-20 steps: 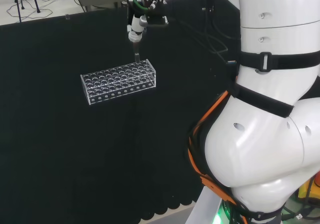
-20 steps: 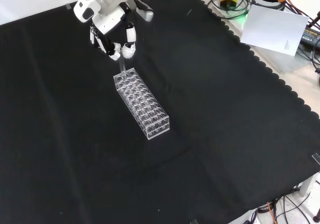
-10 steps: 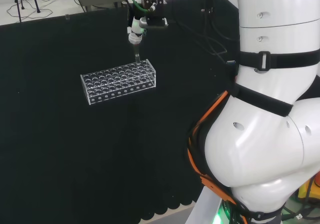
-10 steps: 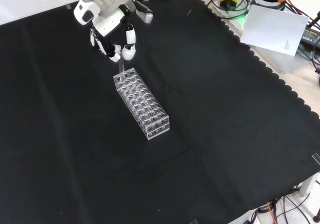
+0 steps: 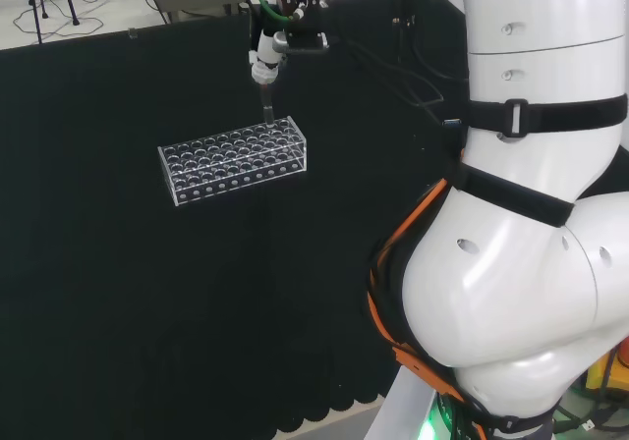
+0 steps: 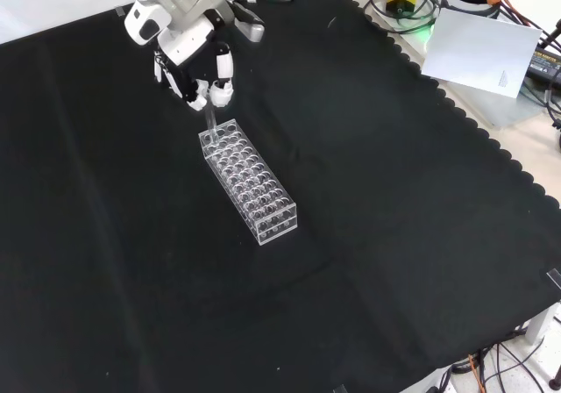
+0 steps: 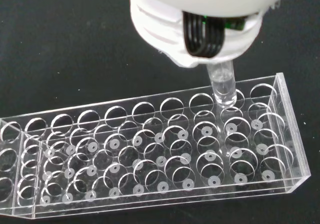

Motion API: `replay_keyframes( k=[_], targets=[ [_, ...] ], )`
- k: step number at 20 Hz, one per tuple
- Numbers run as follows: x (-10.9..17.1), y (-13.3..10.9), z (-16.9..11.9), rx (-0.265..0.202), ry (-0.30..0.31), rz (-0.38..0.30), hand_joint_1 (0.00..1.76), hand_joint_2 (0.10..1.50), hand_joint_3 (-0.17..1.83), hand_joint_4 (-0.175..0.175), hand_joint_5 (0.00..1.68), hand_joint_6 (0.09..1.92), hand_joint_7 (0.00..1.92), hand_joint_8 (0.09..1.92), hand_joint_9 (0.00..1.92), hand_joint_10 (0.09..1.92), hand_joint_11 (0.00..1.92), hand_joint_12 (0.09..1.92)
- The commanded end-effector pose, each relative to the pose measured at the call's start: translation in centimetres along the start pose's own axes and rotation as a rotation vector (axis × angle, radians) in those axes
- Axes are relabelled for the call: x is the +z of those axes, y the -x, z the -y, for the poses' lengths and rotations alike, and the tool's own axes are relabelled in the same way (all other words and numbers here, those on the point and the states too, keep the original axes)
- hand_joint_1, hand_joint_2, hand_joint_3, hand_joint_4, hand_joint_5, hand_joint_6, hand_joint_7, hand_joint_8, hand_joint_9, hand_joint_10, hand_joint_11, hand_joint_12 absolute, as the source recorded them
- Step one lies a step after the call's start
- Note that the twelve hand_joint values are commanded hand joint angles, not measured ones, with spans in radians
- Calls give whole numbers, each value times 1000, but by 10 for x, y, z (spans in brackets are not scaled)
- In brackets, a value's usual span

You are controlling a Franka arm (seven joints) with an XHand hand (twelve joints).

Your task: Put the test tube back in the rack.

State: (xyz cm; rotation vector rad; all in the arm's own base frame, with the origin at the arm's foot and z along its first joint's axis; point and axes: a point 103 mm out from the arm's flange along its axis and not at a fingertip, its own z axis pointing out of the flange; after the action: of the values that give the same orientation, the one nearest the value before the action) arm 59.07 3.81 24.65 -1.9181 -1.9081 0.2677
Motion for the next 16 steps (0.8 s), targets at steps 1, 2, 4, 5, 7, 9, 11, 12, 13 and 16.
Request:
replay_keyframes(
  k=[1, 2, 4, 5, 7, 9, 11, 12, 13, 16],
  targets=[
    [2, 1, -5, 1, -13, -5, 1424, 852, 201, -175, 1320, 425, 1657, 597, 1338, 431, 809, 1216],
    [2, 1, -4, 1, -12, -5, 1423, 862, 183, -175, 1319, 423, 1663, 592, 1333, 442, 809, 1216],
    [3, 1, -5, 1, -12, -7, 1423, 870, 169, -175, 1317, 423, 1667, 588, 1329, 449, 809, 1216],
    [3, 1, -5, 2, -14, -9, 1423, 872, 166, -175, 1317, 423, 1668, 587, 1328, 451, 809, 1216],
    [4, 2, -5, 4, -14, -14, 1423, 873, 164, -175, 1317, 423, 1668, 586, 1328, 452, 809, 1216],
    [5, 3, -5, 4, -15, -19, 1423, 874, 162, -175, 1317, 423, 1669, 586, 1327, 452, 809, 1216],
    [5, 4, -6, 5, -18, -20, 1423, 875, 160, -175, 1316, 423, 1669, 585, 1327, 452, 809, 1216],
    [5, 4, -6, 6, -19, -22, 1423, 875, 159, -175, 1316, 423, 1669, 585, 1327, 452, 809, 1216],
    [6, 5, -6, 7, -21, -24, 1423, 876, 158, -175, 1316, 424, 1669, 585, 1327, 453, 809, 1216],
    [14, 11, -7, 10, -28, -27, 1423, 877, 156, -175, 1316, 424, 1670, 584, 1327, 453, 809, 1216]
  ],
)
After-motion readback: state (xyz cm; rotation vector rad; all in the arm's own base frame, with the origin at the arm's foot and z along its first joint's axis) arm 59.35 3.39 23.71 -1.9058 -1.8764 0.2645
